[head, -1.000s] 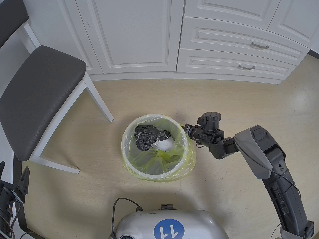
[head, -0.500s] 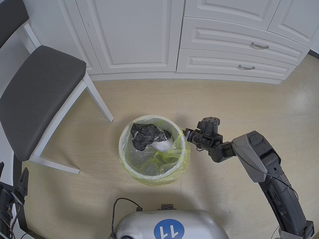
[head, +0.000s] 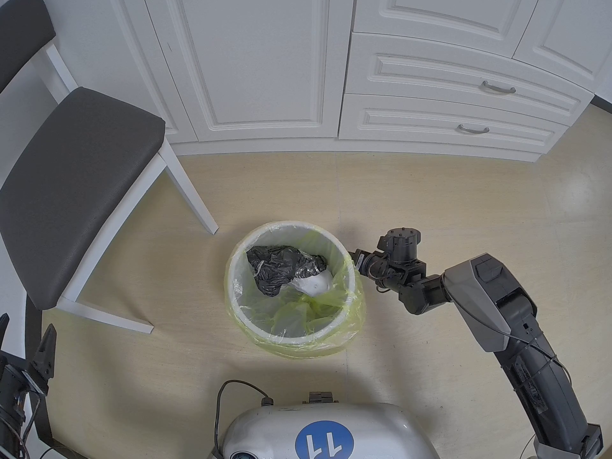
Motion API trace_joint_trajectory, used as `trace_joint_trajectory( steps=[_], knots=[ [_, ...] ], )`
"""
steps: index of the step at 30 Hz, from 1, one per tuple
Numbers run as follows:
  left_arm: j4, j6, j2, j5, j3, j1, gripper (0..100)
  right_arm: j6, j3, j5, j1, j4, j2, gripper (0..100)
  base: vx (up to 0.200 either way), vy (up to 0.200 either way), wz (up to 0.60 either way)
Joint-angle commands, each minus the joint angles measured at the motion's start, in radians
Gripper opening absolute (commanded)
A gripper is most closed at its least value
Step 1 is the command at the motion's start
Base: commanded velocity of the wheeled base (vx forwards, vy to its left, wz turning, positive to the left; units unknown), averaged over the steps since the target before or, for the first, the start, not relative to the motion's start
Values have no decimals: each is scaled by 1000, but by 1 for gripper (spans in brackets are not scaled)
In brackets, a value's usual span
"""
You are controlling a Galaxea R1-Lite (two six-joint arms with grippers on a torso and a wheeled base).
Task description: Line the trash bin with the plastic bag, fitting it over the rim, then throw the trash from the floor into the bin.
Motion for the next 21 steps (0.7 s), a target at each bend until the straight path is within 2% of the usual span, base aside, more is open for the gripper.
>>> trace_joint_trajectory(
  steps=[1,4,8,10,12,17,21],
  knots=[
    [3,0,-1,0,18,-3,100,-3,18,2,-5,-2,-17,100,0,0,0],
    [14,-1,-4,0,18,-3,100,-15,51,10,-18,-1,-41,100,0,0,0],
    [40,6,-14,0,18,-3,100,-15,115,63,-76,-12,-78,100,0,0,0],
    [40,5,-14,0,18,-6,100,-12,129,70,-88,-13,-89,100,0,0,0],
    [41,3,-8,0,18,-15,100,19,176,88,-121,-13,-124,100,0,0,0],
    [41,-15,21,0,16,-64,100,165,228,194,-185,-68,-159,100,0,0,0],
    [41,-30,22,0,8,-87,100,191,256,215,-220,-87,-195,100,0,0,0]
  ],
)
